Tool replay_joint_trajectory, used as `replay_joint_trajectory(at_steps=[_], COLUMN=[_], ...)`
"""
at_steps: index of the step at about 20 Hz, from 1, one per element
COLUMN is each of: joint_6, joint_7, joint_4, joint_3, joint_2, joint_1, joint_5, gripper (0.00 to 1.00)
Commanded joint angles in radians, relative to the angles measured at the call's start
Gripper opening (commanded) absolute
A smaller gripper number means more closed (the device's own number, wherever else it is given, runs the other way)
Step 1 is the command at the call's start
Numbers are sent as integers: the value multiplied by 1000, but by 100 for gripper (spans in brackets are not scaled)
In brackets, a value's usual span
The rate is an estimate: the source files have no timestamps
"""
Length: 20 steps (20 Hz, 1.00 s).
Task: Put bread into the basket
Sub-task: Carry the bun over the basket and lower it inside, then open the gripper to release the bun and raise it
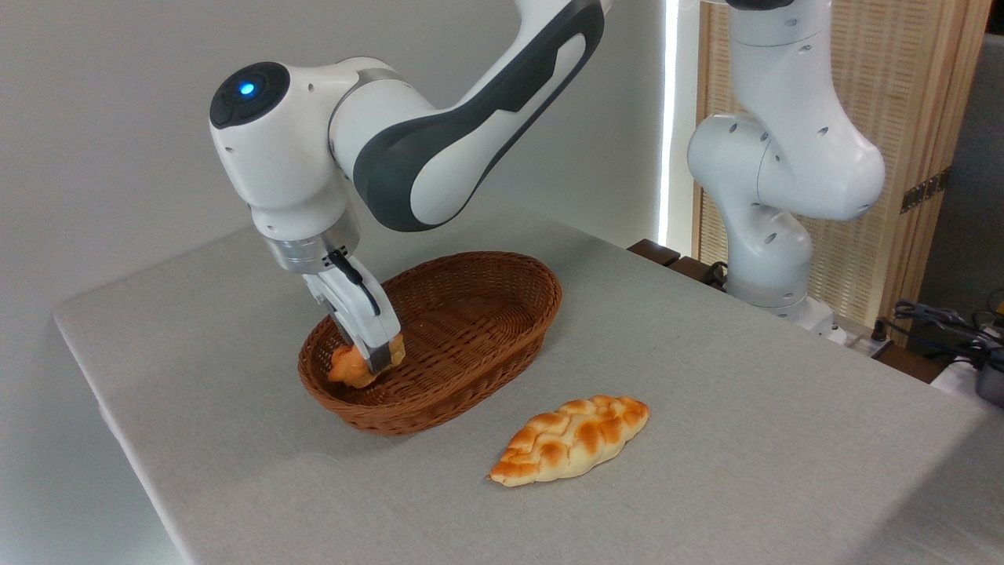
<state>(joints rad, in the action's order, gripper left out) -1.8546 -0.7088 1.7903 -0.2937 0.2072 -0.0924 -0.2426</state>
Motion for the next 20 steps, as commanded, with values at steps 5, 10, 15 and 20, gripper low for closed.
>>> replay_joint_trajectory(at_steps=[5,10,15,20], joint_6=[20,32,43,181], joint_7=[-15,-17,-63,-138], joint_4=[0,-2,-51,-143], joint_3=[8,25,88,117], joint_2=[-51,-104,-238,-247], joint_1=[-7,-9,-9,-9], joint_5=[-1,-1,-1,104], gripper=[100,100,100,100])
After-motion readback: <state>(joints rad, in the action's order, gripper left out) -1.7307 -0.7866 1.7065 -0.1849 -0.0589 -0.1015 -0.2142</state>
